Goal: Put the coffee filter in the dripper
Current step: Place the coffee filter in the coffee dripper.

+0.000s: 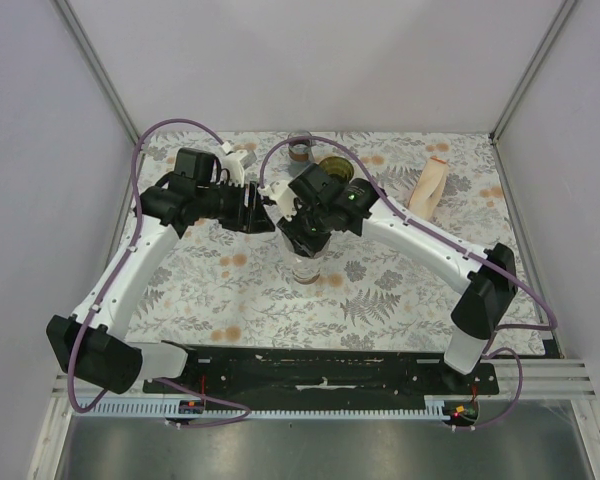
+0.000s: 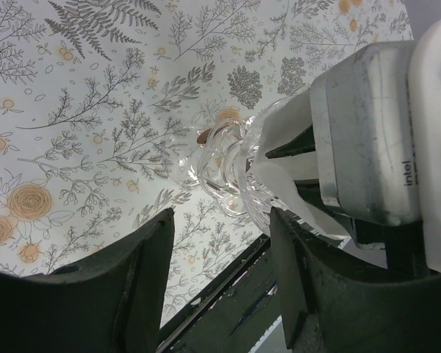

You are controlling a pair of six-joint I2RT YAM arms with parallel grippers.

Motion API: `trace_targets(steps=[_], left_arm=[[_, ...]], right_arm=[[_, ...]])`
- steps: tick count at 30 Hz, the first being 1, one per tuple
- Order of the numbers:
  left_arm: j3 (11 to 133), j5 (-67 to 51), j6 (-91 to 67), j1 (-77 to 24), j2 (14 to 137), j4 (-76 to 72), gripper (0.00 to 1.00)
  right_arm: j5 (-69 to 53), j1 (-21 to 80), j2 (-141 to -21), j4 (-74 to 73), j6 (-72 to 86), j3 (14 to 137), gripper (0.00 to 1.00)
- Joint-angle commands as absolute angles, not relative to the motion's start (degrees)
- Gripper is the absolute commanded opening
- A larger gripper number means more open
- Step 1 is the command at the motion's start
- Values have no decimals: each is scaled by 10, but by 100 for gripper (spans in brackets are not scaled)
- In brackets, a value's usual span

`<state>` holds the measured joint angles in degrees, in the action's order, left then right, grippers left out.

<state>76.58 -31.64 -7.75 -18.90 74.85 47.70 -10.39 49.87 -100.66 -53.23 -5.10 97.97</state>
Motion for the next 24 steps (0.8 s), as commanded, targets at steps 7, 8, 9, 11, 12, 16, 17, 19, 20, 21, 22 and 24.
trace_targets(steps=[7,8,9,11,12,16,17,19,20,21,22,24], left_arm=[[793,-354,-51,-211,741,485,61],[795,-354,-52,-212,741,485,61],[795,-354,-55,-214,740,484,61],[794,-355,-61,-214,740,482,61],[792,-357,-65,-214,742,481,61],[785,-376,-97,-215,742,466,62],[784,-382,-106,-215,744,462,62],[782,-392,-119,-216,744,456,63],[780,-396,-124,-215,744,454,63],[778,-402,-128,-216,743,454,63],[774,-405,-133,-215,742,451,63],[766,-409,-141,-215,740,449,63]], right_arm=[[-98,507,-995,-491,-54,979,0],[-95,508,-999,-490,-53,974,0],[-92,511,-1000,-488,-52,967,0],[-87,515,-1005,-482,-52,955,0],[-84,518,-1005,-480,-54,953,0],[-62,522,-1009,-475,-62,940,0],[-62,522,-1010,-471,-63,936,0],[-65,523,-1012,-465,-64,929,0],[-69,523,-1013,-461,-64,926,0],[-73,523,-1014,-457,-64,921,0],[-74,524,-1016,-454,-63,917,0],[-77,523,-1017,-449,-63,910,0]])
